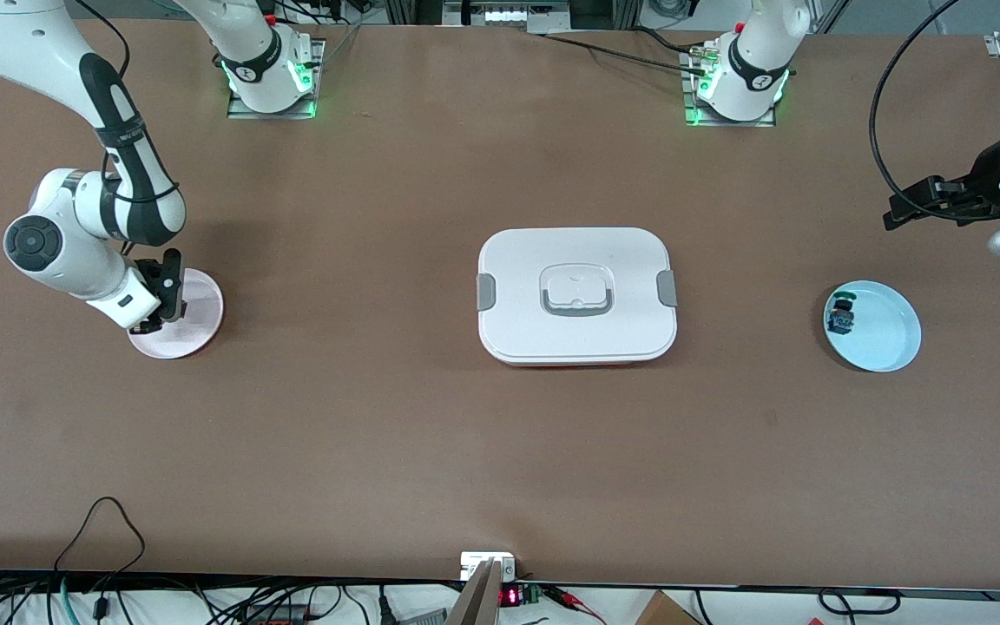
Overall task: Transfer orange switch to right arm and place
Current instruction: 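Lower the orange switch onto the white plate with the right gripper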
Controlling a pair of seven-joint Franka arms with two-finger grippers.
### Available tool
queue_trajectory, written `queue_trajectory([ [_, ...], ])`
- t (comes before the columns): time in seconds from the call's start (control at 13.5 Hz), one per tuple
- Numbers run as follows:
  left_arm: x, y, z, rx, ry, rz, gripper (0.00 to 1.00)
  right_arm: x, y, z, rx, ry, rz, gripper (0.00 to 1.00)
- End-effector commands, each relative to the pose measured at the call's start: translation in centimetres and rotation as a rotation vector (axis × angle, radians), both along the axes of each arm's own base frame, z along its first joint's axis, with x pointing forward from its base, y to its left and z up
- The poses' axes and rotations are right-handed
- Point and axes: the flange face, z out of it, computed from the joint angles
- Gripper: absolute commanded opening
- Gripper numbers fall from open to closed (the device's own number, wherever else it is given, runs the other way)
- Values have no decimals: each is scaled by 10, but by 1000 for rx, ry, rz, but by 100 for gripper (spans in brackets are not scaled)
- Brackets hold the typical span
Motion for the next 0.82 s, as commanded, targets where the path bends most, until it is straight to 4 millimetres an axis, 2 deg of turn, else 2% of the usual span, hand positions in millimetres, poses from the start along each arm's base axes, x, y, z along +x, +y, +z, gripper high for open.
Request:
queue_trajectory([
  [0.0, 2, 2, 11, 29, -12, -10, 100, -9, -4, -4, 13, -33, 32, 1],
  [0.3, 10, 7, 1, 12, 4, 3, 100, -10, -3, -7, 16, -40, 143, 1],
  [0.37, 12, 5, 9, 21, -14, -2, 100, -10, -3, -9, 17, -33, 158, 1],
  [0.59, 15, 2, 8, 23, -8, 0, 100, -11, -3, -13, 19, -25, 175, 2],
  [0.67, 15, 5, 9, 18, -11, 2, 100, -10, -1, -13, 19, -27, 178, 4],
  [0.74, 15, 6, 9, 16, -11, 2, 100, -10, -1, -13, 19, -28, 178, 10],
])
